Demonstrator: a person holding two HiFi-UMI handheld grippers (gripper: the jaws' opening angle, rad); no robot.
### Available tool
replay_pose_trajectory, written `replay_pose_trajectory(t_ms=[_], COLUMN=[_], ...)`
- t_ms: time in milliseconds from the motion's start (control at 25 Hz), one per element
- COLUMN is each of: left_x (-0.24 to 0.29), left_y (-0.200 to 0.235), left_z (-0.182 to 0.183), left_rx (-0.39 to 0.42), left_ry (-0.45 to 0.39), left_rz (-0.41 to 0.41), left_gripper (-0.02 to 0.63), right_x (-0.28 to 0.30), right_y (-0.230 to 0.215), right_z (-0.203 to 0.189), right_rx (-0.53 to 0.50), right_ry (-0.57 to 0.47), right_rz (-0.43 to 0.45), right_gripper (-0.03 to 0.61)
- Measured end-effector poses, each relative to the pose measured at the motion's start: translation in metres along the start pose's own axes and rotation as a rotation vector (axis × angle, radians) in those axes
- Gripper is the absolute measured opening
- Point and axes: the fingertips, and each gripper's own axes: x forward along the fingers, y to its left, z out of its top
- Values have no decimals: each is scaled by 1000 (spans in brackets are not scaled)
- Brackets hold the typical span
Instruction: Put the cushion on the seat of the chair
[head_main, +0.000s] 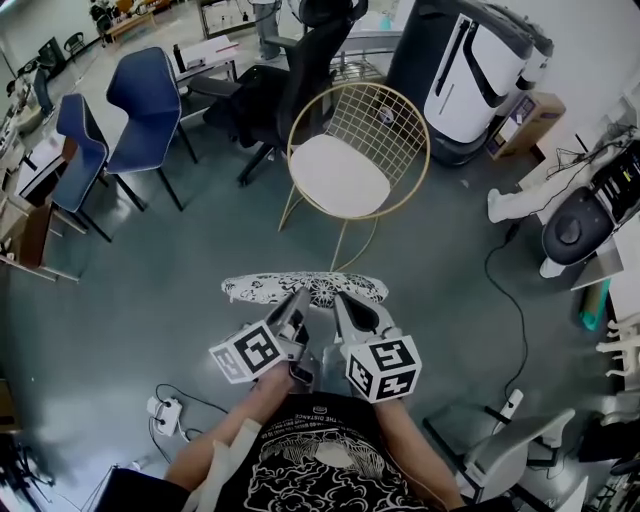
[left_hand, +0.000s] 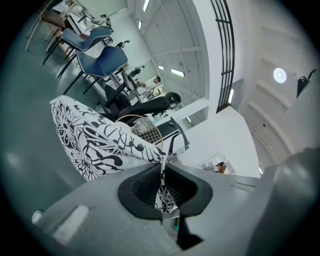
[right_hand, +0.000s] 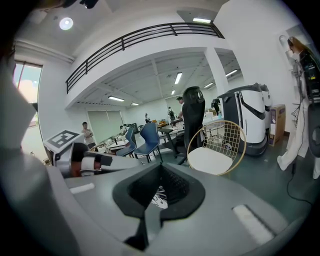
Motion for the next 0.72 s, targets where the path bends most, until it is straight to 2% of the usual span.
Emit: replay_pose_trajectory(t_ms=[200,560,720], left_x=[29,91,118], left_y=[4,15,13], left_z=[10,22,30], left_rx=[5,-6,13], left_ry=[-12,-24,-30], left_rz=[19,107,132], left_gripper=[21,21,21], right_x=[23,58,69], right_y=[-24,-85,-110], right_z=[8,32,43], right_rx=[13,58,77], right_ry=[9,38,37], right_rz=[27,69,87], right_gripper=[-2,-2,-2])
